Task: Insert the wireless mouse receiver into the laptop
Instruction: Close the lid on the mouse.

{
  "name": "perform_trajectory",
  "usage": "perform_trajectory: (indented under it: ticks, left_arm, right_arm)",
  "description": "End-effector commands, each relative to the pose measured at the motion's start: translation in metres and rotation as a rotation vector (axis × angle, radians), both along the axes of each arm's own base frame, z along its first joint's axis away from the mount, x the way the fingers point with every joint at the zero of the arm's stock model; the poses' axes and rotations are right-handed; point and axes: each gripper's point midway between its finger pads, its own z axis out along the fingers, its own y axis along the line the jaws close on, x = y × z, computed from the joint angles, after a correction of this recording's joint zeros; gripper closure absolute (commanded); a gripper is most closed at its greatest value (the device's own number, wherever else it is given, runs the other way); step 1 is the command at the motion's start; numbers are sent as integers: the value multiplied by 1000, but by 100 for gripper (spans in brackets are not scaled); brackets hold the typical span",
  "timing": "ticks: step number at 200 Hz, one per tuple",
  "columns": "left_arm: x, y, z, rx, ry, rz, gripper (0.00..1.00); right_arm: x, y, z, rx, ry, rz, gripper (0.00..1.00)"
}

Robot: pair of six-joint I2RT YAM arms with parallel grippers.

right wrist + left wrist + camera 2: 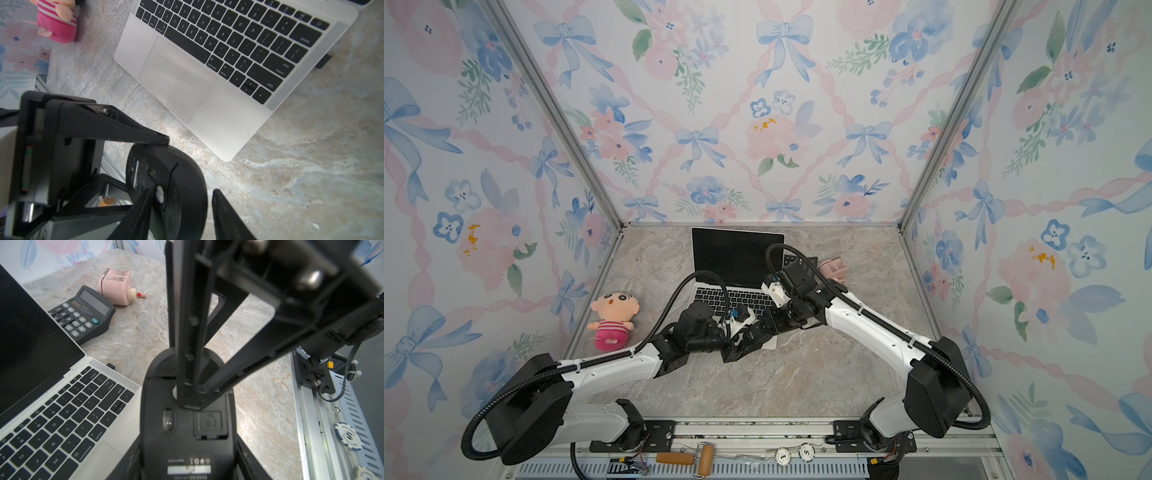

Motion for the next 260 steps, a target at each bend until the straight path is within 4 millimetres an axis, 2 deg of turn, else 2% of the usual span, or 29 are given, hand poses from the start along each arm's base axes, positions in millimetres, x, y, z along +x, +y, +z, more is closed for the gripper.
perform_trajectory:
  ticks: [1,34,49,67,88,104,136,176,193,260]
  left_arm:
    - [5,-6,27,-63,-48,4,100]
    - [6,-5,30,-67,-57,15,100]
    - [7,-4,29,-64,-59,20,100]
    - [9,-5,27,-58,-55,25,100]
    - [11,-6,25,-55,-42,35,100]
    - [14,-6,25,-55,-35,50,100]
    - [18,-5,24,-62,-13,87,100]
    - [24,-5,26,-111,36,152,100]
    - [27,-5,30,-148,58,188,100]
    - [32,-12,32,-183,124,210,100]
  right_arm:
    - [-7,3,-4,-37,10,25,50]
    - [-8,4,-6,-63,0,32,49]
    - [-8,4,-1,-57,-5,32,47]
    - [-2,2,15,-38,-50,4,41]
    - [10,-3,39,38,-79,-77,29]
    - [17,-7,51,97,-72,-135,27]
    - [33,-24,70,194,-96,-307,35]
    - [47,-34,67,324,-98,-516,43]
    - [52,-34,62,376,-99,-577,51]
    - [59,-31,52,443,-107,-633,52]
